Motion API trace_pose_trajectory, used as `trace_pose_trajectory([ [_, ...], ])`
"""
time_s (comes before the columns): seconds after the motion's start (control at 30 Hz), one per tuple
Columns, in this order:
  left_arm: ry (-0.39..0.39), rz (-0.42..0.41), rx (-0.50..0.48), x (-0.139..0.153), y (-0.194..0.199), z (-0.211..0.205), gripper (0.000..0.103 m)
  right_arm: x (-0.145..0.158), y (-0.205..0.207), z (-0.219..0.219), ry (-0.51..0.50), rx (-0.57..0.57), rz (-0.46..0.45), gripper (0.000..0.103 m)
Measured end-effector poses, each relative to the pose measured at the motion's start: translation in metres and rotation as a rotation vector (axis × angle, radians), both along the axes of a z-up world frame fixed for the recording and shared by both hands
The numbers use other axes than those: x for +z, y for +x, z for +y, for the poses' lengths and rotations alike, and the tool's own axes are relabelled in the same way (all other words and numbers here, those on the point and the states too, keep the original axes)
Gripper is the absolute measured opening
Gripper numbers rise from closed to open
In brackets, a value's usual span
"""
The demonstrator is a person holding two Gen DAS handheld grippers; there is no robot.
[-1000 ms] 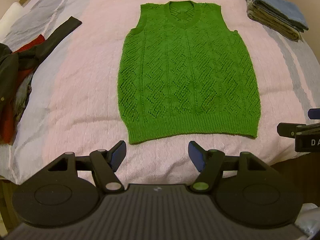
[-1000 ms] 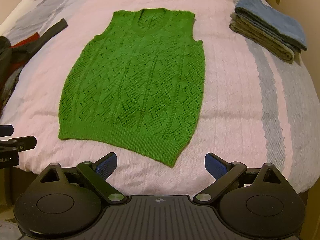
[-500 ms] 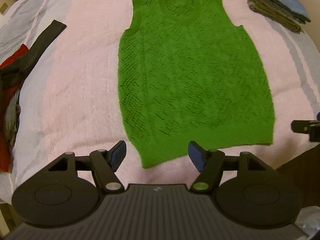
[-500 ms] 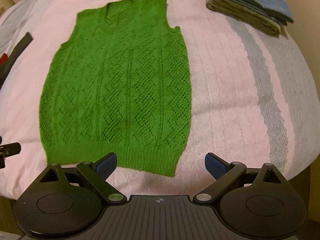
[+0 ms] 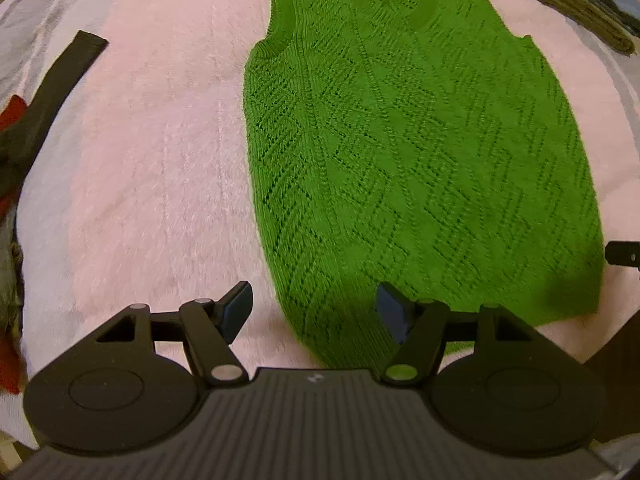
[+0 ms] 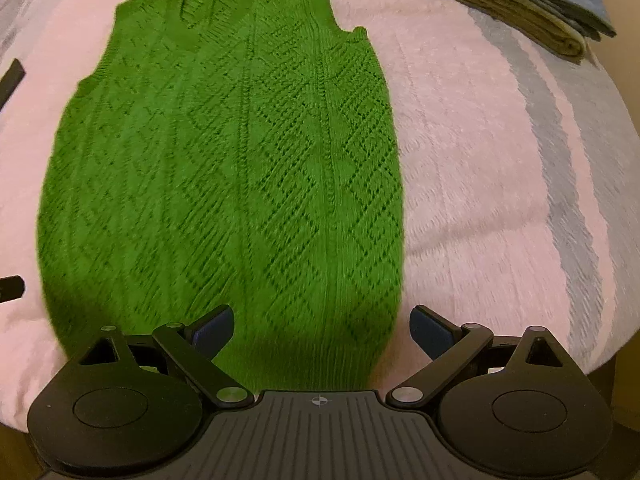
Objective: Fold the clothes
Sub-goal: 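Lower both tools to the vest hem and close on it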
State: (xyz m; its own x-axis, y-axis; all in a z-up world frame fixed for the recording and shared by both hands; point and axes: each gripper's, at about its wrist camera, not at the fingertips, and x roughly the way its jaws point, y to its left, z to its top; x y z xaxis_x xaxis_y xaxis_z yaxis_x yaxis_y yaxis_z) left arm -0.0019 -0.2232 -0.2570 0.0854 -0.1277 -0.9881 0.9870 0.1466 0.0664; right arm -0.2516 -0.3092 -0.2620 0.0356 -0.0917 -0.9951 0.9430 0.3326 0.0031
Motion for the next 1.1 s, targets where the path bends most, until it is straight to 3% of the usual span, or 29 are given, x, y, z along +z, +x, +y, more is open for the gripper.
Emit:
trace_pose_trajectory([
  [0.27,-0.047,0.031,-0.057,-0.041,0.027,-0.043,0.065,-0.038,0.014,-0.047,-0.039,0.027,0.014,0.097],
  [0.57,-0.212,0.079,-0.133,-0.067,0.061,-0.117,0.065,-0.056,0.035,-0.135,-0.209,0.121,-0.122,0.097],
  [0.73,-0.300,0.102,-0.219,-0.071,0.080,-0.172,0.064,-0.054,0.059,-0.186,-0.310,0.282,-0.142,0.097],
  [0.83,-0.345,0.069,-0.318,-0.067,0.087,-0.205,0.060,-0.052,0.072,-0.214,-0.372,0.428,-0.159,0.097],
  [0.97,-0.405,0.038,-0.432,-0.062,0.099,-0.251,0.058,-0.053,0.086,-0.257,-0.398,0.542,-0.180,0.097],
  [1.1,-0.433,0.056,-0.486,-0.063,0.116,-0.293,0.058,-0.057,0.095,-0.297,-0.422,0.567,-0.188,0.096],
])
